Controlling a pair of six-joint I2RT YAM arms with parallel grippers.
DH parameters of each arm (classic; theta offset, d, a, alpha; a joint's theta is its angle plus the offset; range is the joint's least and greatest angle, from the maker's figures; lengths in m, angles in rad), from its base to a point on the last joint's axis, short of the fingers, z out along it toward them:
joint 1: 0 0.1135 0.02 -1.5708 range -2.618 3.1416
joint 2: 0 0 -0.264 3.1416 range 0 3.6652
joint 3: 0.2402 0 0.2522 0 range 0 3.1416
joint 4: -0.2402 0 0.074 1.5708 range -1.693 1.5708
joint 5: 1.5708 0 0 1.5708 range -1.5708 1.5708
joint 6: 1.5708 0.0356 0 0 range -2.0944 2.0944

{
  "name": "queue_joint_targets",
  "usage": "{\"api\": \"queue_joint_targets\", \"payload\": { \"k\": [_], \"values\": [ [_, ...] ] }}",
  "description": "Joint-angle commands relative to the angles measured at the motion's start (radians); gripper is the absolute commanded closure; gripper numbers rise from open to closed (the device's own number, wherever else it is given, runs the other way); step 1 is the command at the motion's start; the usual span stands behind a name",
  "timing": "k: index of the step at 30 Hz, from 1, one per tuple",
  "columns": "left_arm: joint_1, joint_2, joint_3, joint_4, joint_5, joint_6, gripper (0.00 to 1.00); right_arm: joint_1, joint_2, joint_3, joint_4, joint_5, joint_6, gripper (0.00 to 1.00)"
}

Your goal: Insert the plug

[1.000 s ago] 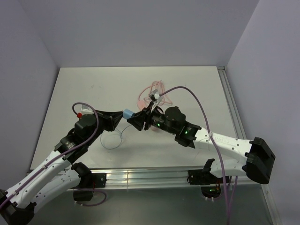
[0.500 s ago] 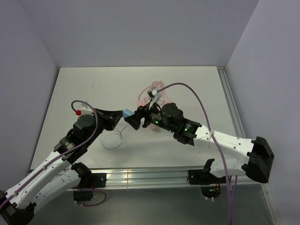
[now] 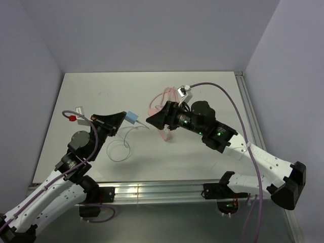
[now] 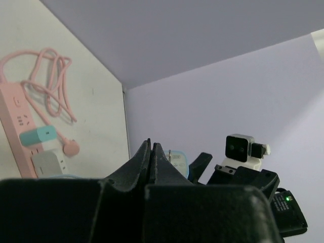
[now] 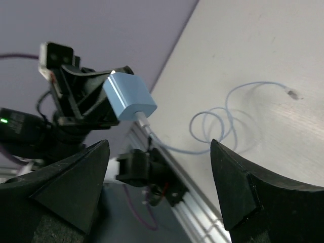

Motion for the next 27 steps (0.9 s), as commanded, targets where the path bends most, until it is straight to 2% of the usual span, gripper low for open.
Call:
{"api": "queue_joint_targets", "payload": {
  "k": [1,9,11,19,22,27],
  "values": [
    [0.000,-0.005,-0.005,0.146,-0.085,0.111,1.00,-0.035,-0.047,0.014,0.045,-0.089,0.233,0.13],
    [-0.002,0.061,0.021,0.228,-0.116,0.111,1.00,-0.033,0.043,-0.043,0.381,-0.250,0.540,0.14],
    [-0.003,0.061,0.018,0.230,-0.125,0.090,1.00,-0.021,0.054,-0.066,0.473,-0.219,0.588,0.15],
    [-0.022,0.086,0.075,0.086,-0.243,0.028,1.00,0.049,0.082,-0.138,0.572,0.023,0.711,0.23],
    [-0.031,0.101,0.101,0.035,-0.289,0.017,1.00,0.056,0.120,-0.142,0.651,0.046,0.771,0.24],
    [-0.043,0.086,0.084,0.049,-0.322,-0.004,0.99,0.083,0.197,-0.102,0.662,0.089,0.852,0.26]
  ]
}}
